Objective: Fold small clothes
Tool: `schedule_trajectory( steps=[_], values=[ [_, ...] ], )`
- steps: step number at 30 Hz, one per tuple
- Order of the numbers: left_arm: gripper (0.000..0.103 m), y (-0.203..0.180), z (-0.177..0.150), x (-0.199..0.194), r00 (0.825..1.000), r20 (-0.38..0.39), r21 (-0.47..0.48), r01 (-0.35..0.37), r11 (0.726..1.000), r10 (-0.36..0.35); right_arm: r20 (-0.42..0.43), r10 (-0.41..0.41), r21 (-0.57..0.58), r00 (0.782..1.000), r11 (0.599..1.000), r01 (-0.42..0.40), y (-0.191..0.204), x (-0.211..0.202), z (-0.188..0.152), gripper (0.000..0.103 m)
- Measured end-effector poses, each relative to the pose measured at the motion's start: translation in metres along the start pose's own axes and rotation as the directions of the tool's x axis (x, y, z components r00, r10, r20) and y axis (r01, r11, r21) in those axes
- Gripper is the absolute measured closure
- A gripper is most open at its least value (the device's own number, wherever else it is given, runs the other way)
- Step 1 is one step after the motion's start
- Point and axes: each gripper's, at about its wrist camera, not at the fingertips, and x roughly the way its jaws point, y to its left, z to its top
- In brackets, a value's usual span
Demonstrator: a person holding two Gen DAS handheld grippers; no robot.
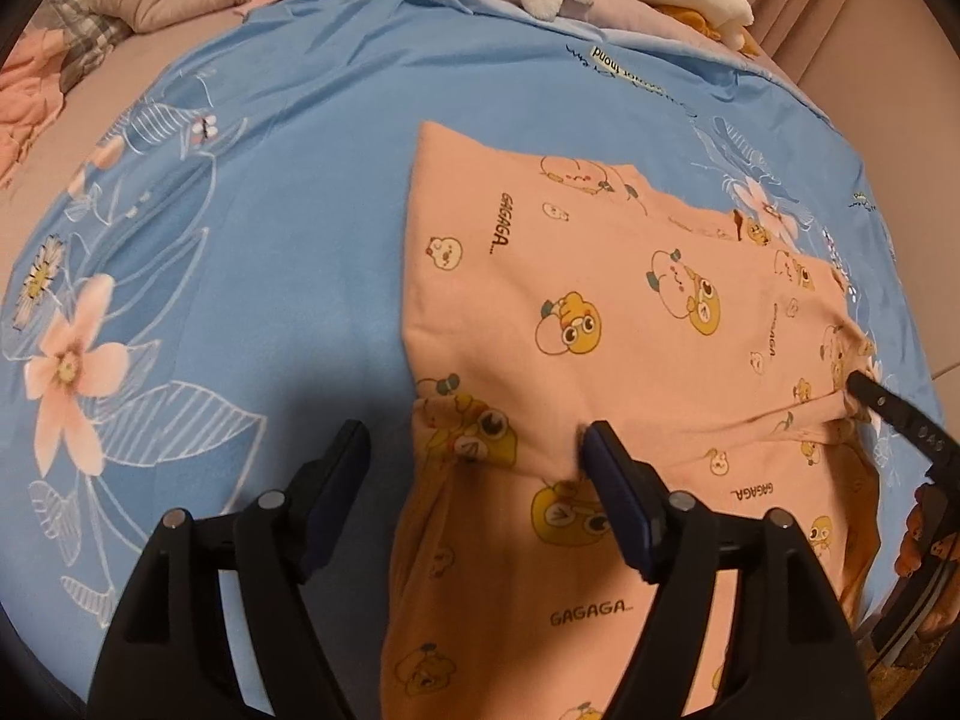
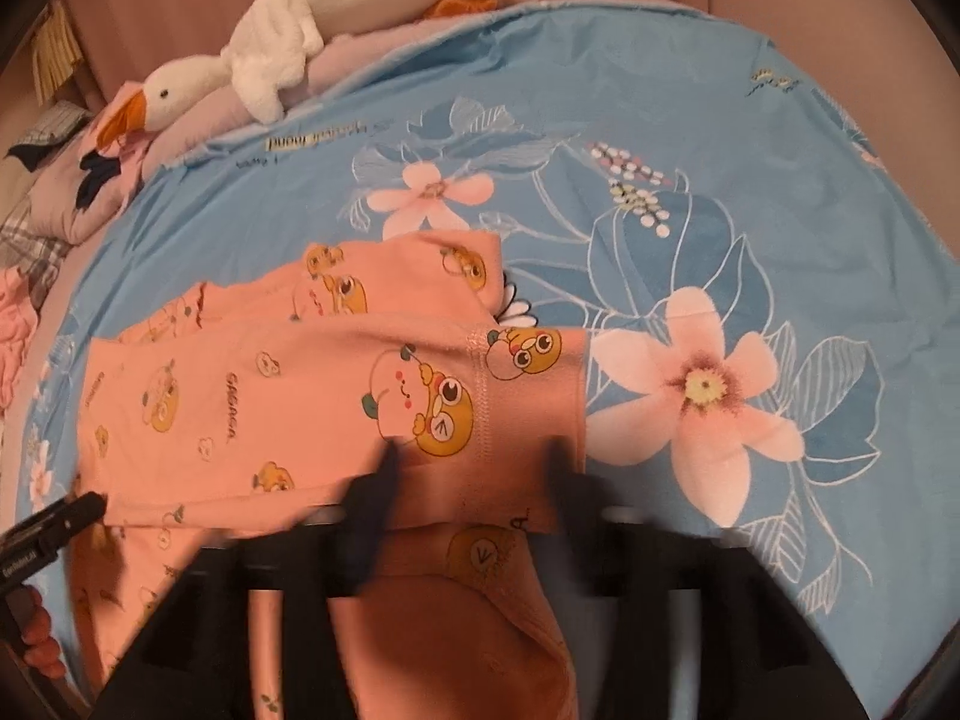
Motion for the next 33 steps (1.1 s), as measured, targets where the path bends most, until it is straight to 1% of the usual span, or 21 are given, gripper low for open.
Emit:
schedule_trajectory(
  steps=[1, 5, 7, 9, 10, 11, 14, 17, 21, 23, 25, 26, 28, 30, 32, 33],
  values=[
    [0.025, 0.001, -0.001, -0.003, 1.0, 0.009, 0.003, -0.007, 1.0, 0.007, 0.01, 0.001, 0.003, 1.0, 1.0, -0.001, 0.0, -0.003, 0.0, 0.04],
    [0.024, 0.001, -0.004, -0.017, 0.999, 0.033, 0.001, -0.013, 1.0, 0.013, 0.035, -0.005, -0.002, 0.999, 1.0, 0.005, -0.001, -0.016, 0.001, 0.039],
    [0.022, 0.001, -0.006, -0.027, 0.999, 0.052, 0.002, -0.009, 1.0, 0.009, 0.049, -0.008, -0.012, 0.999, 1.0, 0.008, 0.0, -0.024, 0.0, 0.039],
    [0.019, 0.0, -0.011, -0.039, 0.997, 0.072, 0.009, -0.002, 1.0, 0.001, 0.068, -0.001, -0.023, 0.998, 1.0, 0.002, 0.001, -0.035, -0.002, 0.038],
    [0.018, 0.0, -0.014, -0.044, 0.997, 0.08, 0.013, 0.0, 1.0, -0.001, 0.077, 0.005, -0.028, 0.997, 1.0, -0.003, 0.001, -0.039, -0.004, 0.035],
    [0.018, 0.0, -0.017, -0.049, 0.996, 0.085, 0.017, 0.002, 1.0, -0.003, 0.089, 0.011, -0.034, 0.996, 0.999, -0.008, 0.002, -0.047, -0.007, 0.034],
    [0.018, 0.003, -0.032, -0.062, 0.996, 0.086, 0.021, 0.005, 1.0, -0.007, 0.11, 0.033, -0.048, 0.993, 0.998, -0.028, 0.003, -0.066, -0.02, 0.033],
    [0.018, 0.01, -0.052, -0.071, 0.997, 0.074, 0.017, 0.019, 1.0, -0.02, 0.112, 0.047, -0.077, 0.993, 0.996, -0.038, 0.004, -0.081, -0.038, 0.033],
    [0.018, 0.025, -0.086, -0.079, 0.998, 0.034, -0.008, 0.045, 0.999, -0.045, 0.095, 0.045, -0.116, 0.994, 0.993, -0.034, 0.006, -0.096, -0.069, 0.033],
    [0.018, 0.03, -0.1, -0.083, 0.998, 0.02, -0.018, 0.052, 0.998, -0.052, 0.082, 0.047, -0.12, 0.995, 0.992, -0.037, 0.009, -0.103, -0.084, 0.033],
    [0.019, 0.037, -0.115, -0.089, 0.998, 0.019, -0.047, 0.063, 0.997, -0.062, 0.064, 0.055, -0.121, 0.996, 0.991, -0.047, 0.012, -0.108, -0.101, 0.033],
    [0.019, 0.04, -0.122, -0.091, 0.997, 0.014, -0.066, 0.075, 0.995, -0.074, 0.053, 0.058, -0.122, 0.997, 0.991, -0.051, 0.014, -0.11, -0.11, 0.033],
    [0.02, 0.047, -0.138, -0.091, 0.992, -0.022, -0.098, 0.119, 0.988, -0.122, 0.034, 0.066, -0.115, 0.997, 0.992, -0.062, 0.017, -0.113, -0.127, 0.033],
    [0.023, 0.051, -0.151, -0.092, 0.986, -0.049, -0.113, 0.15, 0.982, -0.157, -0.001, 0.09, -0.108, 0.996, 0.99, -0.089, 0.021, -0.115, -0.146, 0.033],
    [0.024, 0.053, -0.161, -0.093, 0.985, -0.068, -0.125, 0.151, 0.981, -0.16, -0.035, 0.116, -0.095, 0.993, 0.988, -0.119, 0.024, -0.114, -0.16, 0.033],
    [0.025, 0.053, -0.169, -0.093, 0.981, -0.089, -0.126, 0.159, 0.979, -0.171, -0.059, 0.129, -0.093, 0.99, 0.987, -0.134, 0.026, -0.112, -0.169, 0.033]
  ],
)
